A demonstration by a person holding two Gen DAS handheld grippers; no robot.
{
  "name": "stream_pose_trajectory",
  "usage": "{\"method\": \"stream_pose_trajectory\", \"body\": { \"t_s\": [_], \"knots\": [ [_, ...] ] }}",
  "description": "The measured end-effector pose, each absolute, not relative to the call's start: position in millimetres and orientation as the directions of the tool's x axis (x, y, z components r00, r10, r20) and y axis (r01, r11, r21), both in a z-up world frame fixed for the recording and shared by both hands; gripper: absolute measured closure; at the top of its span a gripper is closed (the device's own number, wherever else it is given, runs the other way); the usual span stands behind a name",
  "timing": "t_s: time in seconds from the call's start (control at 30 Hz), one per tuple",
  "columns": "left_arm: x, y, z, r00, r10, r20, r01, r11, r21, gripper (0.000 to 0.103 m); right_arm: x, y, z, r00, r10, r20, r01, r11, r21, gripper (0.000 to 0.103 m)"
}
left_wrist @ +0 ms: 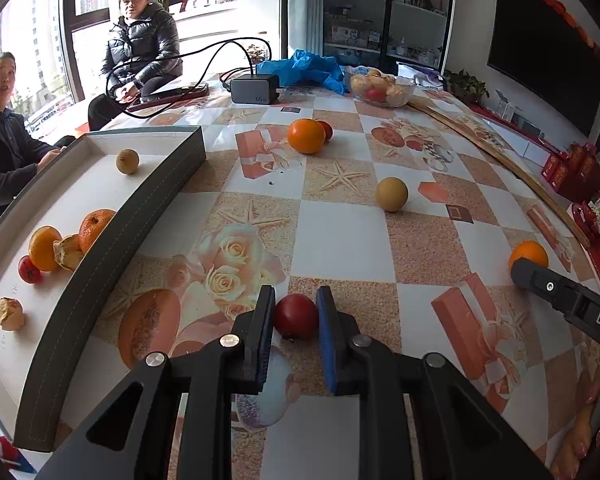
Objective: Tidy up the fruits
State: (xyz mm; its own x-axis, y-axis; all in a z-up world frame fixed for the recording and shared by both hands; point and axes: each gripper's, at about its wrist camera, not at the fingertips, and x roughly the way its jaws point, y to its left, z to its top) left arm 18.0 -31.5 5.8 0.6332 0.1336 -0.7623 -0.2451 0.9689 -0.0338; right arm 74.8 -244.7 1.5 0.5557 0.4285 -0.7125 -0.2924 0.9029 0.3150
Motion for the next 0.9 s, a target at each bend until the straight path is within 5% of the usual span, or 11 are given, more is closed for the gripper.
{"method": "stream_pose_trajectory", "body": {
  "t_s": [0.9],
  "knots": [
    [15.1, -32.5, 6.5, 0.637, 0.137, -0.759, -0.242, 0.97, -0.029, 0.08, 74.9, -246.0, 0.9, 0.552, 0.446, -0.704, -0.291, 0.895, 0.338, 0.067]
  ]
}}
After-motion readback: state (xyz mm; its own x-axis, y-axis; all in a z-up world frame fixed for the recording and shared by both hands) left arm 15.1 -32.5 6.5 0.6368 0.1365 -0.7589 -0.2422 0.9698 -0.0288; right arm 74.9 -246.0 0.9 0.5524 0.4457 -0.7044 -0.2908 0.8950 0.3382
